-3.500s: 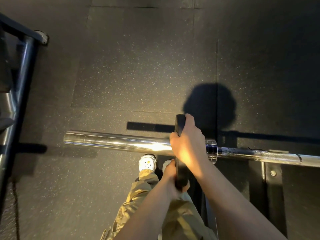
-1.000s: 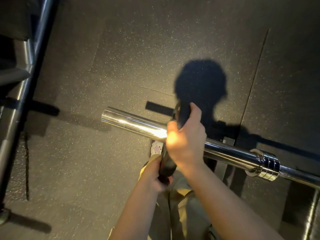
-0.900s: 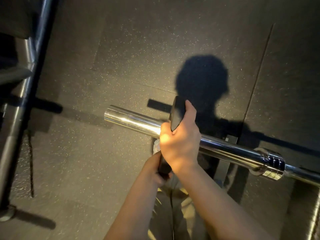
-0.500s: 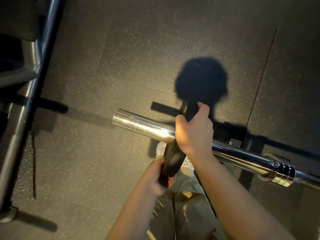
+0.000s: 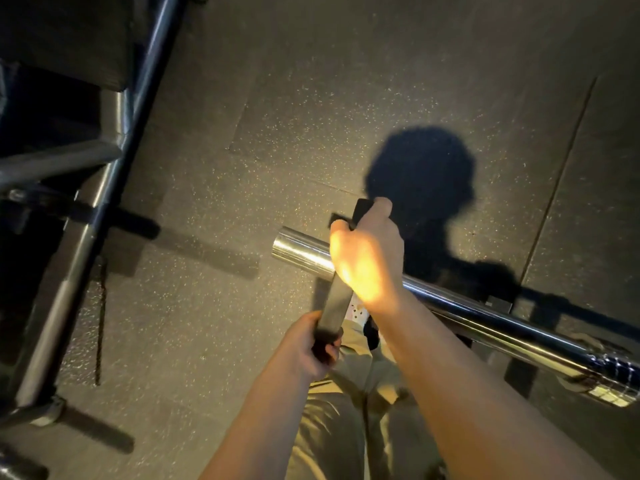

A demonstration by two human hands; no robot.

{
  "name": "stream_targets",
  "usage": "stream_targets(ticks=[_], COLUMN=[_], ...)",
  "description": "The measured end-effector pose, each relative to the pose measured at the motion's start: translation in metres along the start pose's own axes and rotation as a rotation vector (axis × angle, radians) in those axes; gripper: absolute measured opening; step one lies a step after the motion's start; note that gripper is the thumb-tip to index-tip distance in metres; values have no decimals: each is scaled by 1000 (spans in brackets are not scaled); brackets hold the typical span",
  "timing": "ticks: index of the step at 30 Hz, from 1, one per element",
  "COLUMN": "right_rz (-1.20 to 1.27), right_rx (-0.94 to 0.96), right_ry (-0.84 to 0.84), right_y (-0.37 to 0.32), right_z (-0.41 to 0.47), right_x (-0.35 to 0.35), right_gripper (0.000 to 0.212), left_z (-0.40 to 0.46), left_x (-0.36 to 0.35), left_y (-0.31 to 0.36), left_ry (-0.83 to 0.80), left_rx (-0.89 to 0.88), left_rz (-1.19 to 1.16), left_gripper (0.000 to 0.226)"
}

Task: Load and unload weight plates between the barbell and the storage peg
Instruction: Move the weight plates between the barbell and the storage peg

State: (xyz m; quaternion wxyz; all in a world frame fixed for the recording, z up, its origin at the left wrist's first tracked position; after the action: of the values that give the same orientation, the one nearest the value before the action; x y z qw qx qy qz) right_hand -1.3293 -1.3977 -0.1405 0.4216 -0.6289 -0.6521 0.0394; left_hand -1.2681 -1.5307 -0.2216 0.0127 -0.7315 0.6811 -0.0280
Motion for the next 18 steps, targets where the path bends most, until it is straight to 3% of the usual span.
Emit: stream_targets(ticks=[3, 5, 7, 10, 15, 18], right_rz=[-73, -142, -87, -61, -122, -135], right_rx=[58, 150, 178, 145, 165, 173], right_ry=[52, 134, 87, -18, -14, -23], right_y=[4, 13, 20, 19, 7, -5], right_z=[-7, -18, -32, -41, -31, -26], right_x=[-6, -15, -22, -27, -22, -29], right_gripper=[49, 64, 82, 95, 97, 95], left_z=[1, 12, 19, 29, 17, 20], left_x=[-2, -2, -3, -4, 1, 19], left_y=[3, 7, 12, 18, 24, 41], left_ry=[4, 11, 7, -94, -145, -68], left_rx=[15, -27, -132, -219, -217, -269], left_rz=[48, 68, 99, 41, 154, 146], left_gripper=[32, 37, 38, 64, 36, 14])
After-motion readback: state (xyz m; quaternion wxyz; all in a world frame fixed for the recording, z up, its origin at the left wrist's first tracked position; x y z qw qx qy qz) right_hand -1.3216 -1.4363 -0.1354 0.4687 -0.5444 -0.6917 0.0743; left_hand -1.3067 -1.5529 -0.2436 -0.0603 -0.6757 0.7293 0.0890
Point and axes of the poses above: each hand's wrist, its own z-axis towards the middle knuckle, its own x-axis out of the back of the hand, y = z × x, the point moved 1 cm from there along z, towards the middle knuckle, and after that the axes turned 2 degrees about -x, right-handed, at the moved point
